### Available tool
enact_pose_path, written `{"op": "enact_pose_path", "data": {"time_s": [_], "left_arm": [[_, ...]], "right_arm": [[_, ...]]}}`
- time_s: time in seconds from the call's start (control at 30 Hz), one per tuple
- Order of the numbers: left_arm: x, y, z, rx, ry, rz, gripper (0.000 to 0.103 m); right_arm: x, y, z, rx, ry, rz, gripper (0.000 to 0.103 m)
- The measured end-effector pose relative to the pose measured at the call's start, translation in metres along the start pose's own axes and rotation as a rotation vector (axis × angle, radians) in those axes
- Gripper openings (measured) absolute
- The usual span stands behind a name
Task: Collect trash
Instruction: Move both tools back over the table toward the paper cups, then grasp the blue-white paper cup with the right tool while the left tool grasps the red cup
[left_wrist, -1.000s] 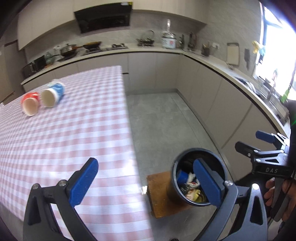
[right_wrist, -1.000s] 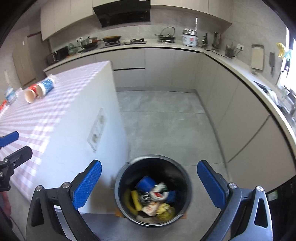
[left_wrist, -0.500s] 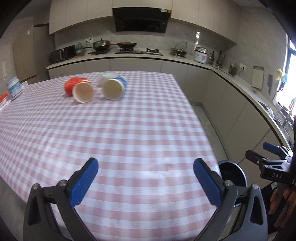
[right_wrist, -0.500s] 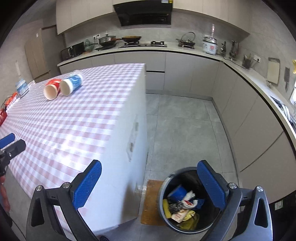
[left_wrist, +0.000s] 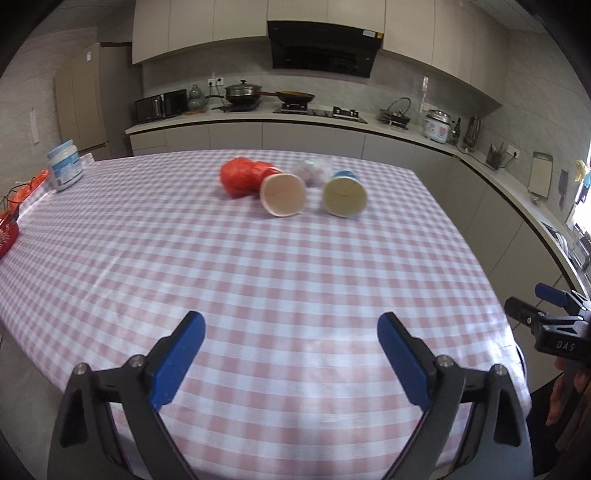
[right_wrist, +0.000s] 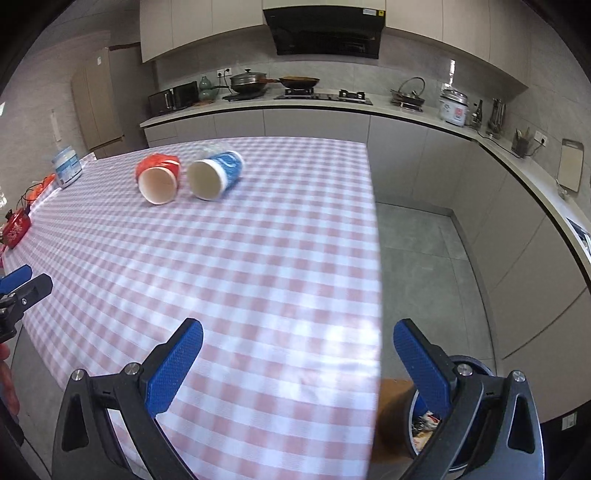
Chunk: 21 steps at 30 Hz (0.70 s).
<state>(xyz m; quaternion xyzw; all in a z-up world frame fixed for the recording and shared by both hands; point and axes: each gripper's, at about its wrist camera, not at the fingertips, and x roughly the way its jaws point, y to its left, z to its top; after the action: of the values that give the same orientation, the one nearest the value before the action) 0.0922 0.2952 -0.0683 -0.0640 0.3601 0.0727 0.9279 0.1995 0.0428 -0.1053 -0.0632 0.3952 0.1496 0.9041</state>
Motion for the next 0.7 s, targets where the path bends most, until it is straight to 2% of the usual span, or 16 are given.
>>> {"op": "enact_pose_path", "data": {"time_s": [0.13, 0.33, 0.53, 0.7], "left_arm": [[0.004, 0.02, 0.006, -0.006, -0.002, 0.014, 0.094], [0.024, 0.037, 0.021, -0.031, 0.002, 0.012, 0.085], [0.053, 0.045, 0.041, -0.017, 0.01, 0.016, 0.082], [0.09, 0.046, 0.067, -0.025, 0.033, -0.001, 0.073]], "right_arm": [[0.005, 0.026, 0.012, -0.023, -0.014, 0.014, 0.103], [0.02, 0.048, 0.038, -0.046, -0.037, 0.038, 0.103], [0.054, 0.063, 0.067, -0.049, -0.054, 0.07, 0.102], [0.093, 0.072, 0.099, -0.049, -0.049, 0.093, 0.097]]}}
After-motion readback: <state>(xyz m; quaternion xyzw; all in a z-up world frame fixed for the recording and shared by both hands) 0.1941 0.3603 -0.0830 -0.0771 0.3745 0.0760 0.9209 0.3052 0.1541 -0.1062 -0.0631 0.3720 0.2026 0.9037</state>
